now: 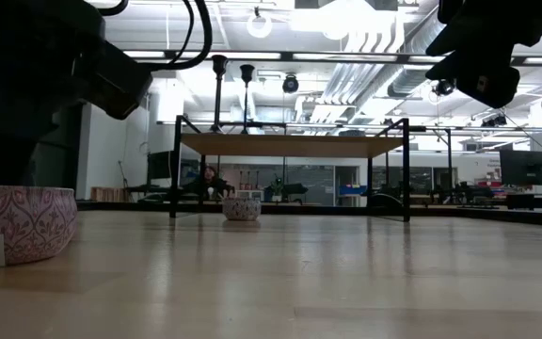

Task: Pick & Place candle stick holders
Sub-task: Put the pink scented candle on the shelf

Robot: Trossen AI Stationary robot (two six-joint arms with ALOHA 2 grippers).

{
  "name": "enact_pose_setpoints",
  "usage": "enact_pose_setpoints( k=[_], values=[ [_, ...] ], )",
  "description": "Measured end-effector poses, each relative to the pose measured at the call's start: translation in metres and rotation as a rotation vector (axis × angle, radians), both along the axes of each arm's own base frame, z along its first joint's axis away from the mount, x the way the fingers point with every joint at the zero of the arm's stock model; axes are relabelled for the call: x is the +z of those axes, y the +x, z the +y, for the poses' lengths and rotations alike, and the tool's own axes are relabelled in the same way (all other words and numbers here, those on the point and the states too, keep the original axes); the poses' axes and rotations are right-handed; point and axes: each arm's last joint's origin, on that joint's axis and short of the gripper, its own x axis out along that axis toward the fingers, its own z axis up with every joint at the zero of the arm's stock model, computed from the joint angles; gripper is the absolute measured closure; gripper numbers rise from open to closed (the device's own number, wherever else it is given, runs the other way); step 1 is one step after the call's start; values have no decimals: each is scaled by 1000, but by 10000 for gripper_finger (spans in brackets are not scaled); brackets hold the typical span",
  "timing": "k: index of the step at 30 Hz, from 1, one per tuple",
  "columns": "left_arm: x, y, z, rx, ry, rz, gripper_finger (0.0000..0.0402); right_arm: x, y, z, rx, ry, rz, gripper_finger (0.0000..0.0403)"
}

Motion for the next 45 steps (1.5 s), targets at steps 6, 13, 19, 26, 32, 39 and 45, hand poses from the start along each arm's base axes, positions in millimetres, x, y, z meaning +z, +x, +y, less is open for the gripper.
enact_pose_setpoints(
  k=[6,13,19,26,32,39,45],
  values=[
    [-2,1,0,-13,2,0,230,0,0,0,0,0,0,289],
    [-2,1,0,-13,3,1,230,0,0,0,-3,-2,-1,289],
    [-2,1,0,-13,3,2,233,0,0,0,-5,-3,-2,289],
    [-2,1,-1,-13,0,2,268,0,0,0,-6,-3,-1,289],
    [-2,1,-1,-26,-18,9,299,0,0,0,-6,-3,-1,289],
    [-2,1,-1,-28,-28,10,331,0,0,0,-6,-3,-1,289],
    [-2,1,-2,-31,-41,13,370,0,0,0,-6,-3,-1,289]
  ],
)
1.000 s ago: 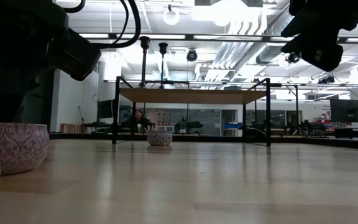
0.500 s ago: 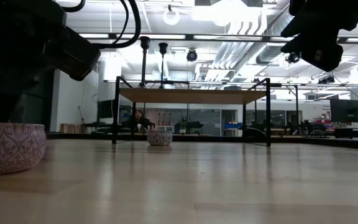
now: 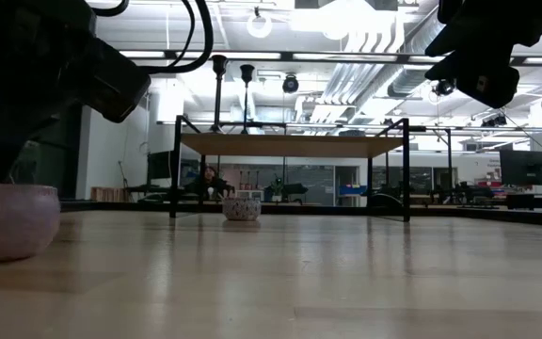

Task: Pick & Place candle stick holders
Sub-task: Put the pink scented candle on the shelf

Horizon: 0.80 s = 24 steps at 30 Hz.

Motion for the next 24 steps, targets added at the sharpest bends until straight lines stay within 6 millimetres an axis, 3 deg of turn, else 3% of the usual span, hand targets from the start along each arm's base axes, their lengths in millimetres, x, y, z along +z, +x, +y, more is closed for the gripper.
enact_pose_setpoints(
  k=[4,24],
  values=[
    [0,0,0,-1,-3,0,397,0,0,0,0,1,0,289],
    [0,0,0,-1,-3,0,401,0,0,0,0,0,0,289]
  ],
)
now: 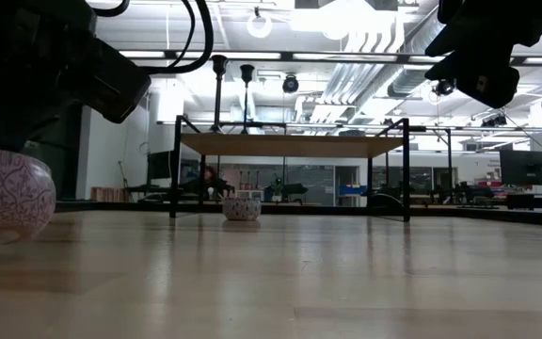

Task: Pick & Place candle stick holders
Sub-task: Put the pink scented candle on the shelf

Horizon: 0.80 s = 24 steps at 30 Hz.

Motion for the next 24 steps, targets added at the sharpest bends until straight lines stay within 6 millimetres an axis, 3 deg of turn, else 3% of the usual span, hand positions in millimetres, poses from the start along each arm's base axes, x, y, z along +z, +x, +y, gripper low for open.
enact_pose_setpoints(
  k=[24],
  values=[
    [25,17,-3,54,95,-146,401,0,0,0,-2,3,0,289]
  ],
)
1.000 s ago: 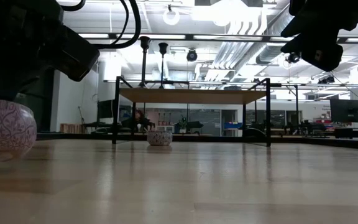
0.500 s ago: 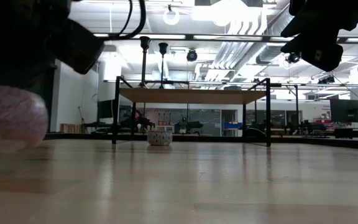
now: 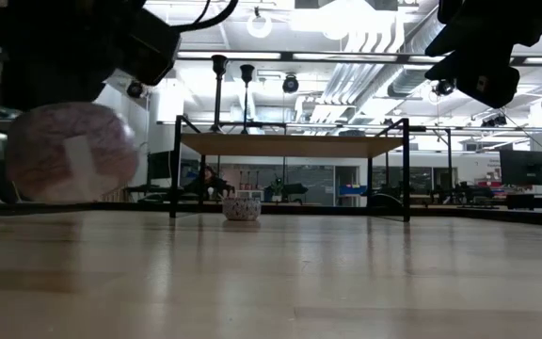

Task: Pick & Place candle stick holders
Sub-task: Put the pink scented candle on the shelf

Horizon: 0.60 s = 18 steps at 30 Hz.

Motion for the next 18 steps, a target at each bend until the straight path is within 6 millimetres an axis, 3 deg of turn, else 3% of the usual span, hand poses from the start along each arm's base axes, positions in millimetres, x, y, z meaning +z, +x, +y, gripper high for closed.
enact_pose_setpoints(
  k=[11,18],
  values=[
    [5,4,2,70,81,-65,401,0,0,-1,-28,-15,-8,289],
    [5,10,13,108,92,-77,401,2,1,-2,-67,-30,-34,289]
  ],
)
